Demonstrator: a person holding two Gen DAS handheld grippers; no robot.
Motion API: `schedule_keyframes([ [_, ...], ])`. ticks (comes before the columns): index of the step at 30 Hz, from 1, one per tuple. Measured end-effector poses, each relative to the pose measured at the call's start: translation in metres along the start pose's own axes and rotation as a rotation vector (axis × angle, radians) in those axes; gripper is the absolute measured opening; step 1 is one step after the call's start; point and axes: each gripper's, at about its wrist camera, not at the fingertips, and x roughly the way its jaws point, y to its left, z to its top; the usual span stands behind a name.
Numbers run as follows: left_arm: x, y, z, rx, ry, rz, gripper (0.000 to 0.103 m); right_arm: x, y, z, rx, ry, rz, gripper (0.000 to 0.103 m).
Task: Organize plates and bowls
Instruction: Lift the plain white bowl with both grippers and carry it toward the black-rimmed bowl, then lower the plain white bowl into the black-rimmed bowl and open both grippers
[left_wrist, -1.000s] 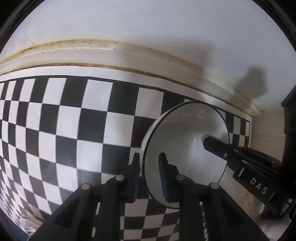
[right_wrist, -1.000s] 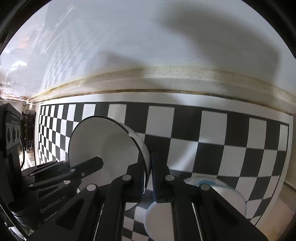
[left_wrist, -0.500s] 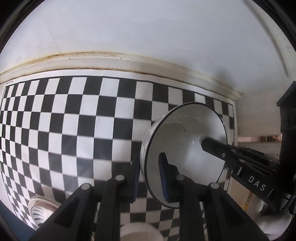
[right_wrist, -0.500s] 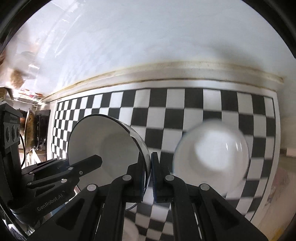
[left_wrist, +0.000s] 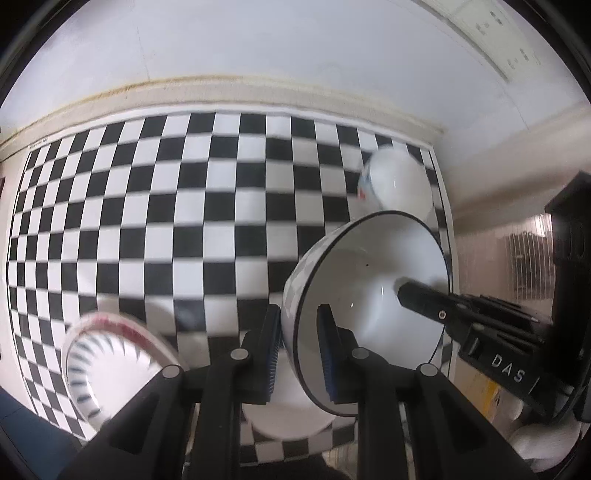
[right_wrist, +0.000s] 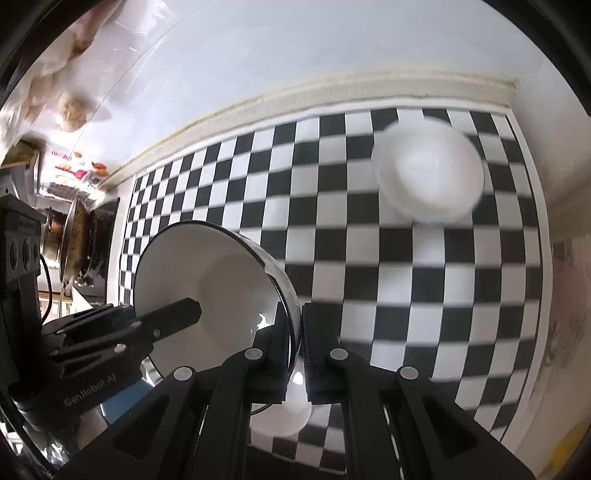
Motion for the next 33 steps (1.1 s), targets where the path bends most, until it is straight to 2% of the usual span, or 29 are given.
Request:
schedule_keyframes([
  [6, 0.018, 0.014, -0.044, -0.008, 0.068, -0.004, 0.017, 0.021, 0.0, -0.054, 0.024, 0.045, -0.002, 0.008],
  [13, 0.039, 0.021, -0.065, -0.004, 0.118, 0.026, 0.017, 0.05, -0.006, -0.093, 0.047, 0.096, -0.003, 0.008],
  [27, 0.067, 0.028, -0.075, -0.01, 0.186, 0.074, 0.017, 0.078, -0.004, -0.107, 0.035, 0.17, -0.035, 0.008],
  [33, 0.075, 0.02, -0.073, 0.023, 0.2, 0.109, 0.017, 0.088, -0.003, -0.104, 0.04, 0.189, -0.059, 0.008],
])
